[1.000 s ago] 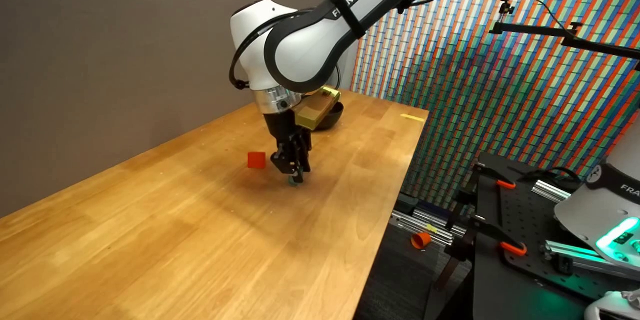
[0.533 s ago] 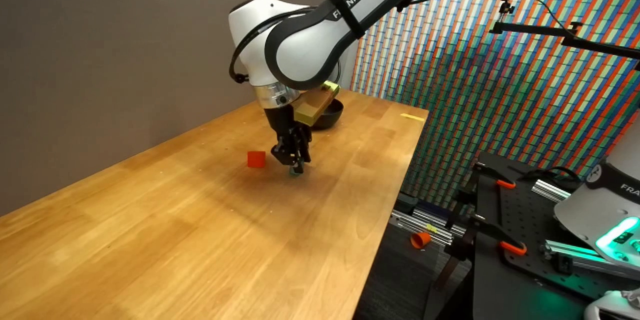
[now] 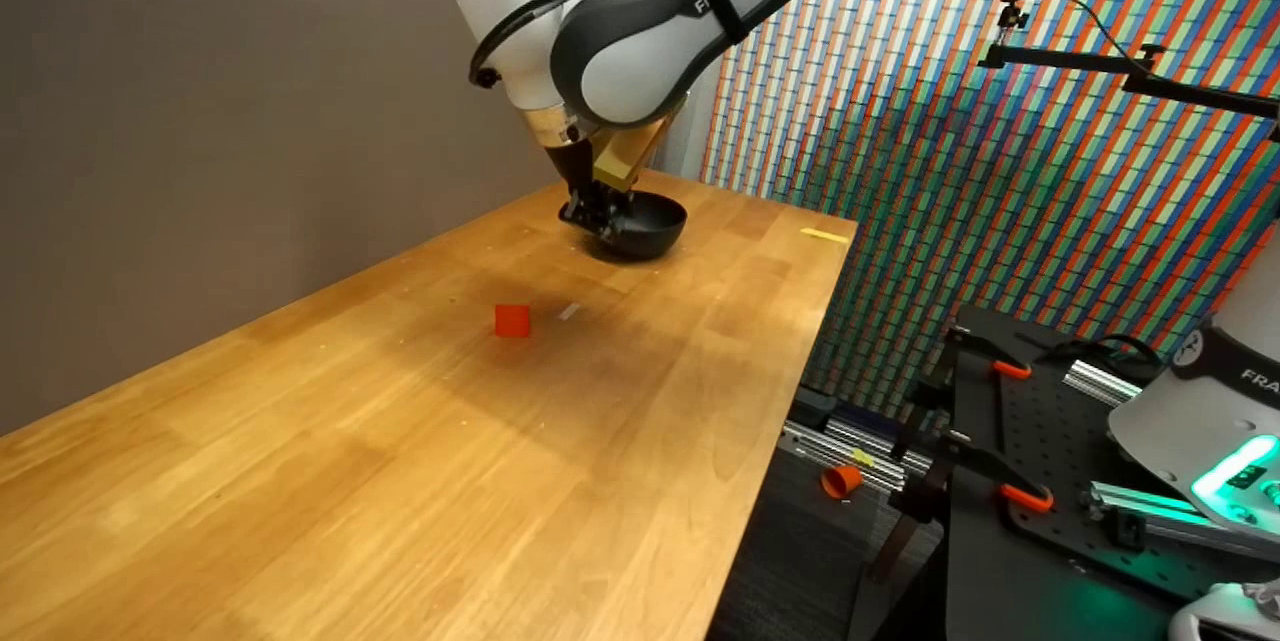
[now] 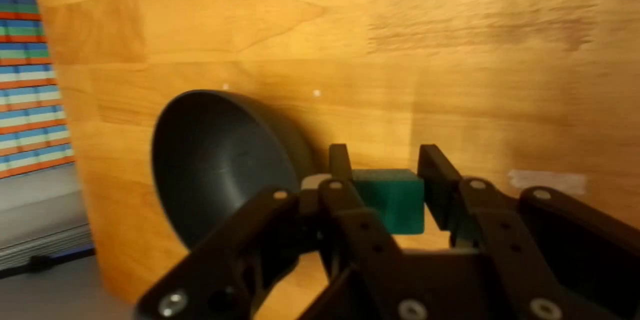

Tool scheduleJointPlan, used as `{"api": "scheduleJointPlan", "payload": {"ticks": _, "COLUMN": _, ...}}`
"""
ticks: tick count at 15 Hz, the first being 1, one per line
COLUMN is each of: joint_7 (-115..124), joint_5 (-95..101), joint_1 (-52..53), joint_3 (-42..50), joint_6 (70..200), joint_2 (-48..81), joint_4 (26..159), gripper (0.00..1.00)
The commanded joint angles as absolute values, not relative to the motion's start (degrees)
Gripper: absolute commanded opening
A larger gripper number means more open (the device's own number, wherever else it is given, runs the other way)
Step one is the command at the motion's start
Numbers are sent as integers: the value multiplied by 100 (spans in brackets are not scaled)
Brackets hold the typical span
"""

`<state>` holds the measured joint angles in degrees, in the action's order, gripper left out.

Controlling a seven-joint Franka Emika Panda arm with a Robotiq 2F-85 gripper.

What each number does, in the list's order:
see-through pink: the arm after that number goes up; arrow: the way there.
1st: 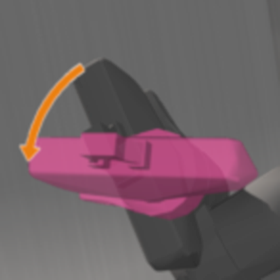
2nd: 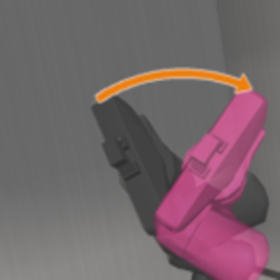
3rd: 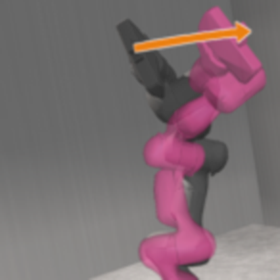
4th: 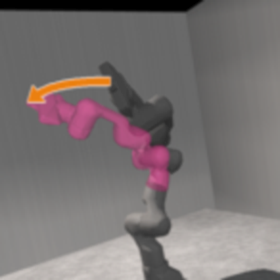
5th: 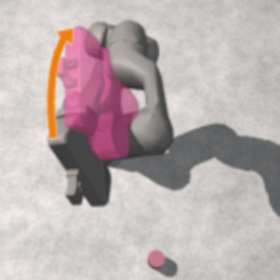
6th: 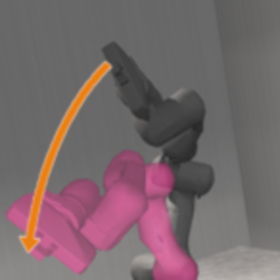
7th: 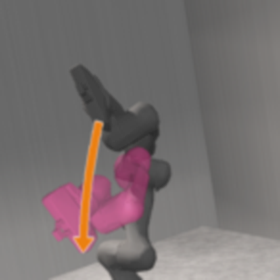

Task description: Put the blocks in the bowl

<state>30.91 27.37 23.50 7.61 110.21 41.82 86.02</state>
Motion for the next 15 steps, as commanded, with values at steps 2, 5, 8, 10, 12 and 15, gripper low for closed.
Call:
{"api": "scheduleJointPlan", "payload": {"ticks": 2, "joint_7": 3757, "joint_5": 3631, "joint_1": 2399, "joint_3": 1105, "joint_6": 10449, "joint_2": 4234, "joint_4": 8244, "gripper": 13}}
{"api": "scheduleJointPlan", "payload": {"ticks": 5, "joint_7": 3816, "joint_5": 3777, "joint_1": 2119, "joint_3": 1029, "joint_6": 10202, "joint_2": 4346, "joint_4": 8025, "gripper": 13}}
{"api": "scheduleJointPlan", "payload": {"ticks": 8, "joint_7": 3812, "joint_5": 3801, "joint_1": 1905, "joint_3": 988, "joint_6": 10189, "joint_2": 4488, "joint_4": 7848, "gripper": 71}}
{"api": "scheduleJointPlan", "payload": {"ticks": 10, "joint_7": 3701, "joint_5": 3688, "joint_1": 1783, "joint_3": 908, "joint_6": 10209, "joint_2": 4590, "joint_4": 7741, "gripper": 87}}
{"api": "scheduleJointPlan", "payload": {"ticks": 12, "joint_7": 3229, "joint_5": 3110, "joint_1": 1478, "joint_3": 519, "joint_6": 10489, "joint_2": 4518, "joint_4": 7748, "gripper": 100}}
{"api": "scheduleJointPlan", "payload": {"ticks": 15, "joint_7": 2894, "joint_5": 2415, "joint_1": 1438, "joint_3": 223, "joint_6": 10623, "joint_2": 4576, "joint_4": 7580, "gripper": 100}}
